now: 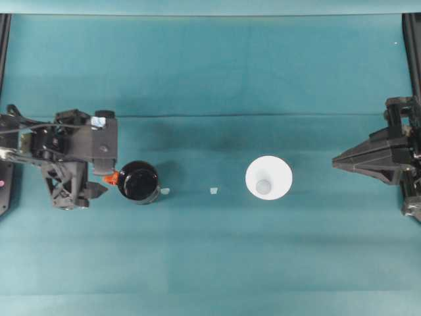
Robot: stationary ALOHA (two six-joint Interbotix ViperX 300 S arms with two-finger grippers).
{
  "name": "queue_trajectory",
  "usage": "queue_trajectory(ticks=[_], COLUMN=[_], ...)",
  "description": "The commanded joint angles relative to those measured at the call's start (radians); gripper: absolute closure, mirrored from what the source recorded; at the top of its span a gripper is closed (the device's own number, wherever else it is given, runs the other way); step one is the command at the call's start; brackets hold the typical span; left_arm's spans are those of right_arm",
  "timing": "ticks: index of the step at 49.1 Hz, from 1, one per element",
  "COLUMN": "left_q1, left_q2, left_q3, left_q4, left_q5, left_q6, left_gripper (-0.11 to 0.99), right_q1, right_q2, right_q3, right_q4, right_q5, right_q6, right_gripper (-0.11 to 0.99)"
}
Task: Put the paper cup into the moved red handle cup holder.
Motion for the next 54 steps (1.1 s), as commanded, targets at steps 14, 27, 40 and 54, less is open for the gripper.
queue_trajectory(ticks=[14, 27, 40, 54], left_q1=[0.006, 0.008, 0.006, 0.002], left_q2=[0.167, 0.207, 0.206, 0.189], left_q3=[0.000, -0.012, -0.014, -0.040], left_q4=[0.005, 0.006, 0.005, 0.005], left_q5=[-0.133, -0.137, -0.138, -0.127], left_q6=[0.020, 0.081, 0.081, 0.074], left_gripper=[-0.10, -0.09, 0.03, 0.59], right_q1=[-0.005, -0.005, -0.006, -0.011], right_q2=[0.006, 0.006, 0.006, 0.006], right_q3=[-0.017, -0.017, -0.014, -0.014], right_q4=[0.003, 0.003, 0.003, 0.003], right_q5=[0.012, 0.012, 0.012, 0.012], right_q6=[0.012, 0.012, 0.012, 0.012], right_gripper=[0.97, 0.97, 0.97, 0.97])
